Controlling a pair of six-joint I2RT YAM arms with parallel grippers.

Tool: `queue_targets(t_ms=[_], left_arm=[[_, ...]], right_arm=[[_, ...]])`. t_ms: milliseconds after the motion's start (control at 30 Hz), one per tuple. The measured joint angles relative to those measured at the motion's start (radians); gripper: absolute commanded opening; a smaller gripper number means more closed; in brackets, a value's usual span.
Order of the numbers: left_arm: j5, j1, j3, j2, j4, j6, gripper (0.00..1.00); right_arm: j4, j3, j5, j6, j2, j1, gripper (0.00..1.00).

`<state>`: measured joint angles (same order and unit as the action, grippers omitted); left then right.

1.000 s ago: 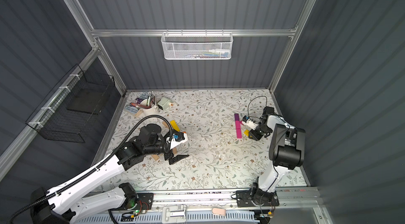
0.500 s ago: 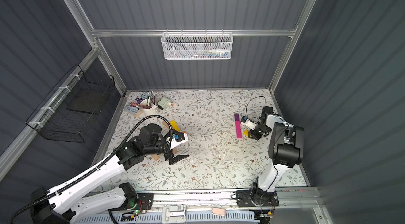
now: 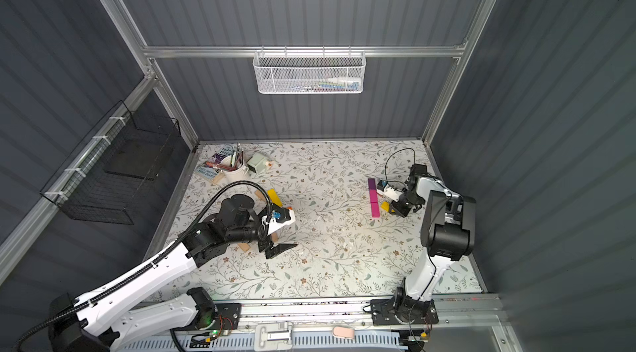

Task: Assemble the letter k with building blocks
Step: Assemble the building block at the center of the board.

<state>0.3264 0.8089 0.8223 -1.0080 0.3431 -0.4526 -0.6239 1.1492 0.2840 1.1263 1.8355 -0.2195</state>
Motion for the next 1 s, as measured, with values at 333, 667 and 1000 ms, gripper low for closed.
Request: queue_targets(t_ms=[333,667,1000], left_arm=[[0.0,0.0,0.0,0.0,0.0,0.0,1.0],[0.0,0.0,0.0,0.0,0.0,0.0,0.99],[0.0,0.0,0.0,-0.008,0.0,-0.001,1.0]], right_arm=[[-0.014,0.063,0.002,-0.003,0.046,0.009,0.3],[-0.029,0.084,0.004,-0.008,0.061,0.016,0.3],[-0.039,0.105,0.004,-0.013,0.078,0.023,0.3]])
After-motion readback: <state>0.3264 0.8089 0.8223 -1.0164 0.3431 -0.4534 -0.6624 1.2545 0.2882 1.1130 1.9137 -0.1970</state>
